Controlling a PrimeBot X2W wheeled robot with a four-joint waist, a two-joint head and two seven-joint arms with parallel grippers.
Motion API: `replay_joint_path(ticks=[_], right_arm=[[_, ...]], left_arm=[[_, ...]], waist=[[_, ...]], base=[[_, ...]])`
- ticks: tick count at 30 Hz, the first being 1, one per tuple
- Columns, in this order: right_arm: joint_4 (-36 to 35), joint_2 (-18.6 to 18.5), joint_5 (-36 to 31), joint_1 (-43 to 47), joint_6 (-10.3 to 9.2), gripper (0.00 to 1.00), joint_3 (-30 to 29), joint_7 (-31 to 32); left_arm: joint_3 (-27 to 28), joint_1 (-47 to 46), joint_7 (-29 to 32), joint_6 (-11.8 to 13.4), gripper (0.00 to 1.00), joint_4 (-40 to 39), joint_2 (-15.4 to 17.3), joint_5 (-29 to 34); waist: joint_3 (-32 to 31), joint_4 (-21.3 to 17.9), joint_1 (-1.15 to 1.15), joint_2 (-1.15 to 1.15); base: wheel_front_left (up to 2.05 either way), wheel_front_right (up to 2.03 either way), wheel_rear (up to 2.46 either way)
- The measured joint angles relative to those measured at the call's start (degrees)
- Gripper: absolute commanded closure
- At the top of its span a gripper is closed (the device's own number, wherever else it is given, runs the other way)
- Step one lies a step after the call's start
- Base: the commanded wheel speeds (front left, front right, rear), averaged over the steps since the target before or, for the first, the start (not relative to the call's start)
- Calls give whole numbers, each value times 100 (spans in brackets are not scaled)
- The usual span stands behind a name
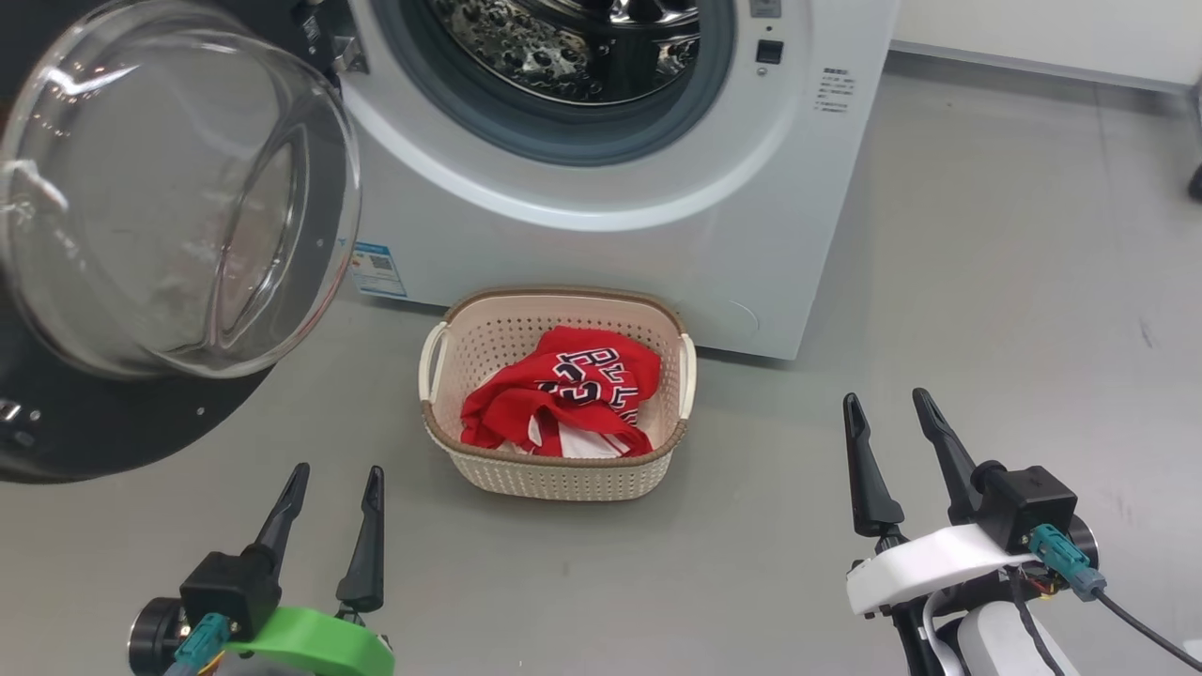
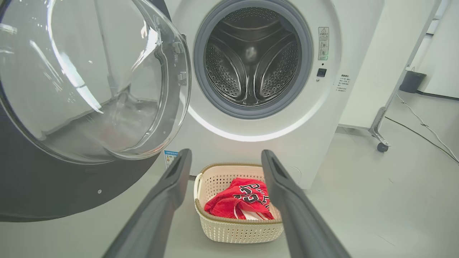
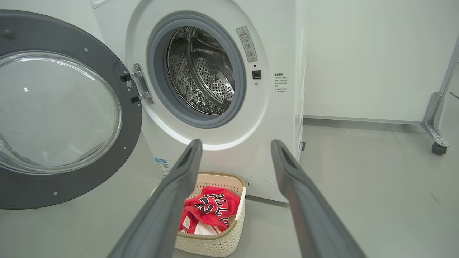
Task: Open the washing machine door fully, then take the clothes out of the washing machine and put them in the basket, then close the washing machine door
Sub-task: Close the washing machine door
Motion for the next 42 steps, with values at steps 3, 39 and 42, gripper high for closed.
replay_joint_path(ticks=[3,39,42], right_arm=[[1,-5,-1,-10,43,0,19,0],[231,-4,10,-165,149,0,379,0],[249,-4,20,-175,149,0,380,0]], left_arm=[[19,-1,0,45,0,1,0,0],[264,-27,-1,191,0,-244,-1,-2],[263,20,0,191,0,-249,-1,-2]], waist=[[45,225,0,0],[-110,1867,0,0],[-122,1860,0,0]], base=[[0,0,0],[0,0,0],[0,0,0]])
